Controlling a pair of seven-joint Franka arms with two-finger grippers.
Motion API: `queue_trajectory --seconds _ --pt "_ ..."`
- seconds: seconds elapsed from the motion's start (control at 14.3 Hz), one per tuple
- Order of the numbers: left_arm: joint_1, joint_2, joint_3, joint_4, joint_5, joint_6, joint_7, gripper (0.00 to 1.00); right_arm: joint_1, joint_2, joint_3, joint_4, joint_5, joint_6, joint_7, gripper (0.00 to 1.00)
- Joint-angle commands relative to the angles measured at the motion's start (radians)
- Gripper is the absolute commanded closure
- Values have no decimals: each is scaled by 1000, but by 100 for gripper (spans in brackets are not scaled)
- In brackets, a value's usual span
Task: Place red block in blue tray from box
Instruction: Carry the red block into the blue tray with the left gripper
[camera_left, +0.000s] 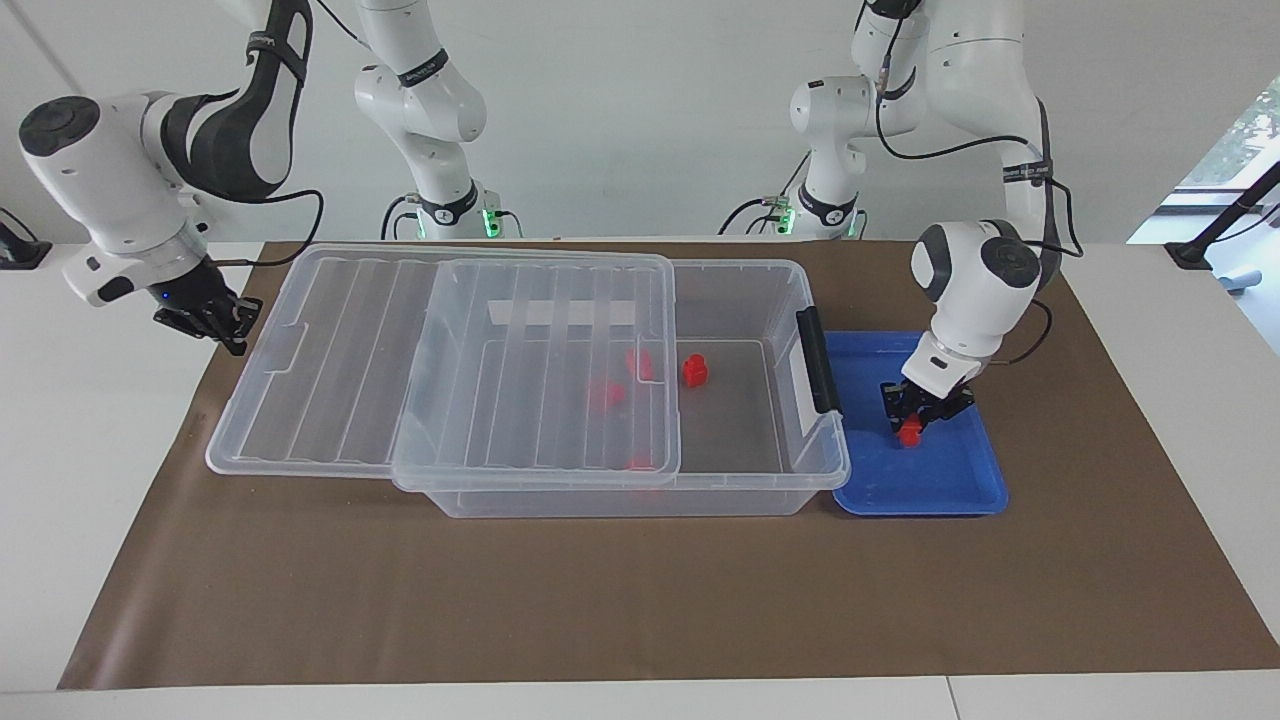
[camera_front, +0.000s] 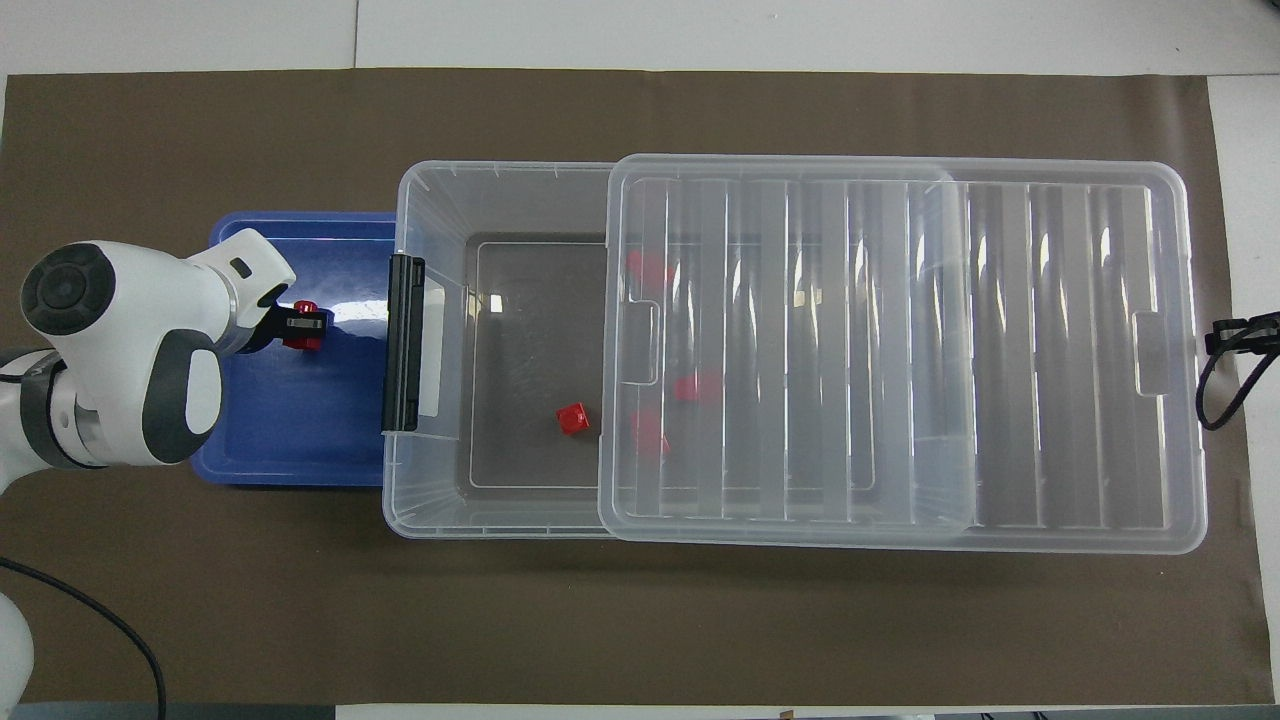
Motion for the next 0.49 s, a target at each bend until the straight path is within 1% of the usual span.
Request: queue_trajectory --seconds 0.0,0.07,0.21,0.28,0.42 --pt "10 -3 -6 -4 -1 20 13 1 -5 -13 9 -22 -2 22 -7 100" --pt "9 -8 -6 -4 -1 18 10 0 -5 -13 11 -24 -2 22 -6 100" --pt "9 -16 -6 12 -1 15 10 0 35 -13 11 -22 3 18 6 100" --pt "8 -23 -6 27 -1 -15 10 0 37 -13 11 -24 3 16 25 100" --pt "3 -55 -6 82 -1 -137 8 0 38 -13 11 -22 7 16 31 100"
